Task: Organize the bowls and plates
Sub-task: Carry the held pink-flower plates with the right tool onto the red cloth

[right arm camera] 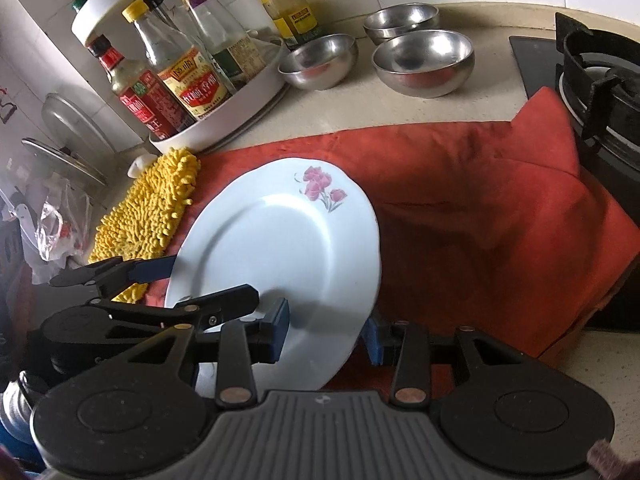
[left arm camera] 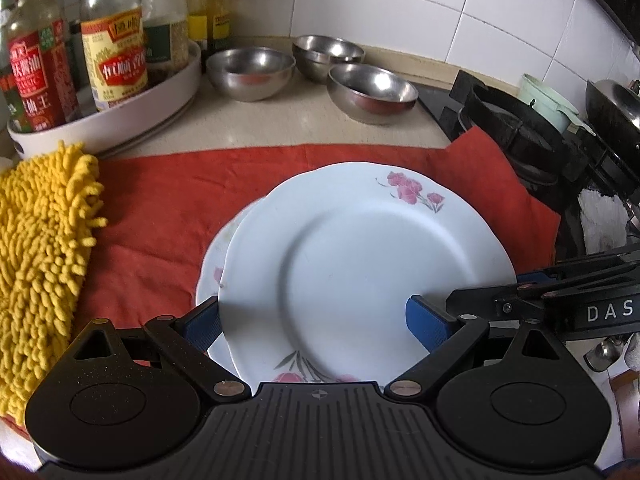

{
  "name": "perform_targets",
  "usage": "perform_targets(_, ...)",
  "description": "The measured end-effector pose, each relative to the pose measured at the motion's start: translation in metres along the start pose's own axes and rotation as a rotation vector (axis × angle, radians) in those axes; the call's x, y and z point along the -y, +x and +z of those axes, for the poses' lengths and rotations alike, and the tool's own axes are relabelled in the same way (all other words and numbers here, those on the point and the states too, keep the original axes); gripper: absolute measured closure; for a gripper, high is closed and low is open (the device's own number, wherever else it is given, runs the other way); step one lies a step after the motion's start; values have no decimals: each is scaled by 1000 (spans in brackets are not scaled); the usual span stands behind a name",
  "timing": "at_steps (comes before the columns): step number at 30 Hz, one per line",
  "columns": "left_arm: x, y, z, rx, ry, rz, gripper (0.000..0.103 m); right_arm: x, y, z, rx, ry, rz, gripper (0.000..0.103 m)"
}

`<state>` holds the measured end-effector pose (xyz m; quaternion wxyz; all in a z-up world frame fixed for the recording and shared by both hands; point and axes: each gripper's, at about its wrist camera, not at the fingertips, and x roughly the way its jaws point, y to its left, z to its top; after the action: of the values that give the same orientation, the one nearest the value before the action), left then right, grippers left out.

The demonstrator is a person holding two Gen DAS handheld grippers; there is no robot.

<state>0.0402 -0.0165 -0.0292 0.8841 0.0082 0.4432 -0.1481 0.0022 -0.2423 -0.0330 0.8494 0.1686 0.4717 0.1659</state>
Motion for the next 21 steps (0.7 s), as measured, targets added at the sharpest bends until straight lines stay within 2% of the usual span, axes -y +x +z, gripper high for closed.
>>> perform_targets(7, 2, 5, -2, 16, 14, 32, 6, 0, 5, -2, -7, -12, -9, 65)
perform_targets(11, 2, 7, -2, 30, 26, 48, 7, -2, 8, 0, 17, -47, -24, 65)
perform_targets(15, -5, 1, -2, 38, -11, 41, 6, -3, 12, 6, 35, -60, -42, 65)
perform_targets(21, -23, -8, -11, 38, -65, 98, 4, -14, 15, -1, 91, -192, -100, 65)
